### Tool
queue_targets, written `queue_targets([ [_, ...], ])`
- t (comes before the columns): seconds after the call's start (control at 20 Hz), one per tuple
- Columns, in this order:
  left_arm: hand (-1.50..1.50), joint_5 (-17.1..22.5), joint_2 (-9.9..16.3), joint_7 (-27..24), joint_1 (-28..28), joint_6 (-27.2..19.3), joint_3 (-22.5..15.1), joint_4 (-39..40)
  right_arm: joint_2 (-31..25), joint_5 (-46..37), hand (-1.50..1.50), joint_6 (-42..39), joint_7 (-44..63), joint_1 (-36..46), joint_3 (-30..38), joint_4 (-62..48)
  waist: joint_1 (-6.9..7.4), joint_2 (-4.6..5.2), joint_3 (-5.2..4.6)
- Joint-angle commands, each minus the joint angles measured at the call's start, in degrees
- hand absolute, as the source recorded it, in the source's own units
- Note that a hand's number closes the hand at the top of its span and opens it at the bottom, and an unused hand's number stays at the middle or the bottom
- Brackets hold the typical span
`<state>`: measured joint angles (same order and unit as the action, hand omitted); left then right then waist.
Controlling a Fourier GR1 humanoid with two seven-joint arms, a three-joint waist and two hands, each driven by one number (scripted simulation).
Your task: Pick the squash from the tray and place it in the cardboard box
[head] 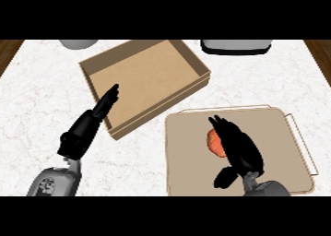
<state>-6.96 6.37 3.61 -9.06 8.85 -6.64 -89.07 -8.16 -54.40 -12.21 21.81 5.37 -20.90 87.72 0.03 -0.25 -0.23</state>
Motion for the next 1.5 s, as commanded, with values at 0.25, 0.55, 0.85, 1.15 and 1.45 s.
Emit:
queue_targets([
  [0.25,0.0,-1.4,-2.1,1.1,0.0,-0.1,-0.6,-0.5,2.1,-5.8,-1.5,3.2,-1.2,1.2,-0.4,-7.9,0.06,0.24,0.23],
  [0.55,0.0,-0.9,-2.5,3.8,-3.6,0.4,0.9,0.4,2.1,-6.0,1.5,3.2,-4.9,4.4,0.9,-12.7,0.07,0.29,0.23],
  [0.85,0.0,-1.8,-1.9,1.6,0.5,1.2,-0.3,-1.4,2.7,-8.5,1.5,2.2,-10.4,9.1,-4.3,-10.9,1.24,0.3,0.24],
  [1.15,0.0,-0.9,-2.3,1.4,-3.4,1.9,0.5,1.1,7.9,-11.9,1.5,-1.3,-20.6,20.5,-16.4,-14.3,2.27,0.67,0.24],
  [1.45,0.0,-1.1,-0.9,-1.0,-4.3,1.7,3.0,4.2,8.1,-11.8,1.5,10.1,-18.1,24.2,-19.8,-13.5,0.54,0.4,0.23],
])
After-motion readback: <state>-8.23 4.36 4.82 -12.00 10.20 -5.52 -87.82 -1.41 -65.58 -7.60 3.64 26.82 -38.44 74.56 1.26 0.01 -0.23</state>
